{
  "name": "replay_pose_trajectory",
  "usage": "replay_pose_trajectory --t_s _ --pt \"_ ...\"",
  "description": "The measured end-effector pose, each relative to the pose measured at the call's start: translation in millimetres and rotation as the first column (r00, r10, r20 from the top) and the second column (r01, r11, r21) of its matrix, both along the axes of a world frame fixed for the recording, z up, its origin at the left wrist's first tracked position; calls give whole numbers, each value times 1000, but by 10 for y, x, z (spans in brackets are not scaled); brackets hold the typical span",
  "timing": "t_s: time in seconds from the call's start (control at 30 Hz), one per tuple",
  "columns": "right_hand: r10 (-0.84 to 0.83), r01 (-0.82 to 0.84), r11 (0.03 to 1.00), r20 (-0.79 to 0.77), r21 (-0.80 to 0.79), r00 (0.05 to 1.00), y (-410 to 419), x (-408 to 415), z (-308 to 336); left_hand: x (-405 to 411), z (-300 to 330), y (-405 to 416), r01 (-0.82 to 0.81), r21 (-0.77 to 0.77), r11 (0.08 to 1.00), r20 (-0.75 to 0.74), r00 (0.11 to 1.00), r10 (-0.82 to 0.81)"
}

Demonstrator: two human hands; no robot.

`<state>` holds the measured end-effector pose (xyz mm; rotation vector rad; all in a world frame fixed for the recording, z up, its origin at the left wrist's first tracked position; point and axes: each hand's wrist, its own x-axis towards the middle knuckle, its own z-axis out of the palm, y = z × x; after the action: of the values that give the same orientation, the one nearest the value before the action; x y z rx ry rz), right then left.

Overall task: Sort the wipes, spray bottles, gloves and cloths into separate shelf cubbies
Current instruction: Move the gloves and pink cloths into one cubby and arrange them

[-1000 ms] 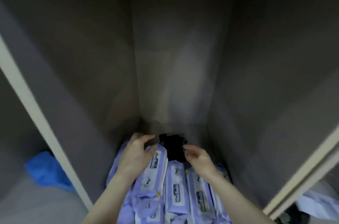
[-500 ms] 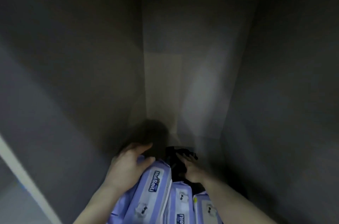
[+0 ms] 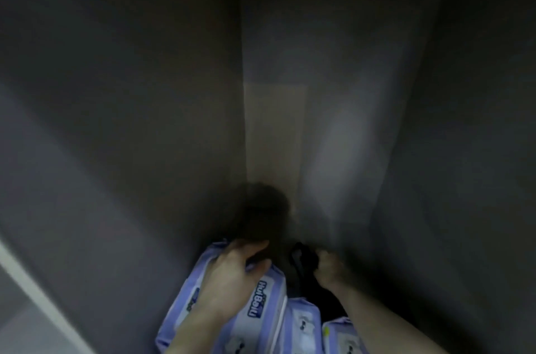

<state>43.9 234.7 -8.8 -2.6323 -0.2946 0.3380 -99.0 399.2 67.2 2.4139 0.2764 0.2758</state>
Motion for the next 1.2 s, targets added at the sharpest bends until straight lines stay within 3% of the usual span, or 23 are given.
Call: replay_pose_trajectory --t_s 0.13,0.2,0.27,0.33,0.4,0.47,0.53,0.6,0.7,0.77,0.87,0.97,1.03,1.07,1.2 --pt "-288 281 941 5 189 958 -164 -58 199 32 87 -92 12 -9 1000 -19 1000 -12" --pt "-365 390 796 -147 464 919 -277 -227 423 1 153 -136 33 -18 999 -15 999 -33" --pt "-331 411 696 -245 589 911 -459 -527 590 -85 217 -195 67 -40 997 -17 998 -67" --pt "-268 361 735 -243 573 932 -661 -861 646 -213 280 -293 112 -80 990 -21 993 -114" --pt "-250 305 863 -183 403 951 -789 -1192 568 -370 311 -391 155 -100 983 -30 987 -158" --pt "-244 270 932 -136 240 960 -841 -1498 432 -515 316 -481 188 -97 977 -36 981 -193" --pt "-255 277 912 -110 303 961 -889 -1728 313 -660 305 -564 222 -71 972 -44 973 -226" --pt "-307 320 802 -112 505 945 -940 -1918 327 -813 277 -666 246 -82 966 -51 967 -251" --pt "-286 402 420 -302 813 909 -1008 -2111 530 -1018 212 -884 233 -262 936 -93 960 -265" --pt "-158 422 276 -392 864 906 -1024 -2253 702 -1118 244 -1065 202 -444 873 -209 924 -320" --pt "-1 426 253 -440 869 898 -1027 -2464 877 -1199 368 -1271 91 -711 697 -234 904 -356" --pt "100 453 155 -470 878 877 -1062 -2668 1005 -1243 437 -1322 84 -768 635 -176 925 -336" --pt "114 454 110 -465 884 878 -1129 -2791 1056 -1333 488 -1330 48 -841 538 -184 912 -368" --pt "110 432 132 -447 892 888 -1163 -2849 1067 -1379 503 -1339 7 -881 474 -205 896 -393" --pt "-28 338 382 -355 860 934 -1259 -3067 1066 -1572 516 -1411 -139 -957 255 -268 758 -595"
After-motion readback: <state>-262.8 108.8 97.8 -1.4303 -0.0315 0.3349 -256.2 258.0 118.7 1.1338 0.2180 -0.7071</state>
